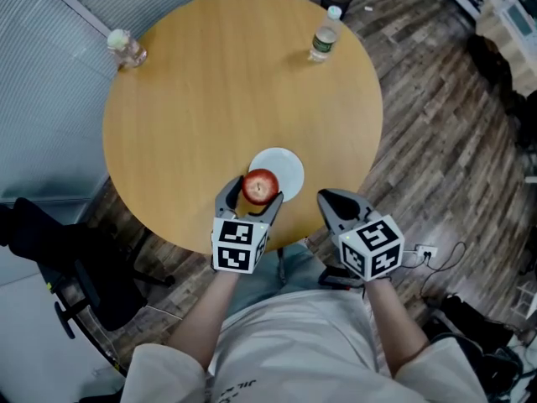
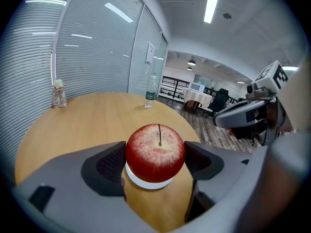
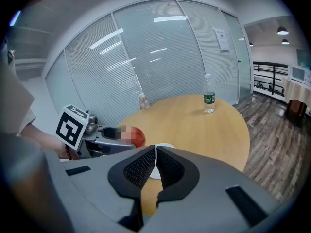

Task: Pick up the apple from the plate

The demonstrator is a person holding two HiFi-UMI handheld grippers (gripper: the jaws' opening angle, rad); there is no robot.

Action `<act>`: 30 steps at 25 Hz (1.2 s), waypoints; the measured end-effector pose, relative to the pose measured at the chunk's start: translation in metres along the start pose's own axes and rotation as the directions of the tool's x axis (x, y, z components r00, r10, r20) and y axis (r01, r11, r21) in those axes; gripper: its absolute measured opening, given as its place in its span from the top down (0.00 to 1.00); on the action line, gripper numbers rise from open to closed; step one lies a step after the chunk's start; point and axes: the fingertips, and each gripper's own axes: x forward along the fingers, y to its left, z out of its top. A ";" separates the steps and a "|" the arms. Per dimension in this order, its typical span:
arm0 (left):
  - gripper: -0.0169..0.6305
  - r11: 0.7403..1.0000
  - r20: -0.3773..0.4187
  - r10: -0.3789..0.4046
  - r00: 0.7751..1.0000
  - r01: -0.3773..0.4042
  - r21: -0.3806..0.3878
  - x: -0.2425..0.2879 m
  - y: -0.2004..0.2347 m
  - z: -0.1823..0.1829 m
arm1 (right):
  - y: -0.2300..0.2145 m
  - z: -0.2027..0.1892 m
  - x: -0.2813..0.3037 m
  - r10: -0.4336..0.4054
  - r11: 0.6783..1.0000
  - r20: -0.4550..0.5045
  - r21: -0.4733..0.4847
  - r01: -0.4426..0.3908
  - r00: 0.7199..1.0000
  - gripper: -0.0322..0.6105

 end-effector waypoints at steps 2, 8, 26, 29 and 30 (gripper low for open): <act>0.39 1.000 0.009 -0.009 1.000 0.009 -0.005 -0.009 -0.004 0.002 | 0.004 0.002 -0.004 0.003 1.000 0.006 -0.010 -0.003 1.000 0.90; 0.39 0.999 0.024 -0.045 0.999 0.045 0.004 -0.037 -0.017 0.006 | 0.013 0.014 -0.016 0.000 0.999 0.045 -0.033 0.002 0.999 0.90; 0.39 0.998 0.136 -0.056 0.989 0.055 0.008 -0.089 -0.020 0.034 | 0.033 0.048 -0.027 -0.008 0.997 0.133 -0.070 0.017 0.991 0.90; 0.39 0.998 0.138 -0.066 0.988 0.064 0.017 -0.090 -0.021 0.038 | 0.036 0.052 -0.029 -0.009 0.997 0.145 -0.074 0.020 0.989 0.90; 0.39 0.997 0.139 -0.070 0.988 0.068 0.021 -0.090 -0.022 0.039 | 0.036 0.052 -0.031 -0.008 0.997 0.149 -0.074 0.019 0.989 0.90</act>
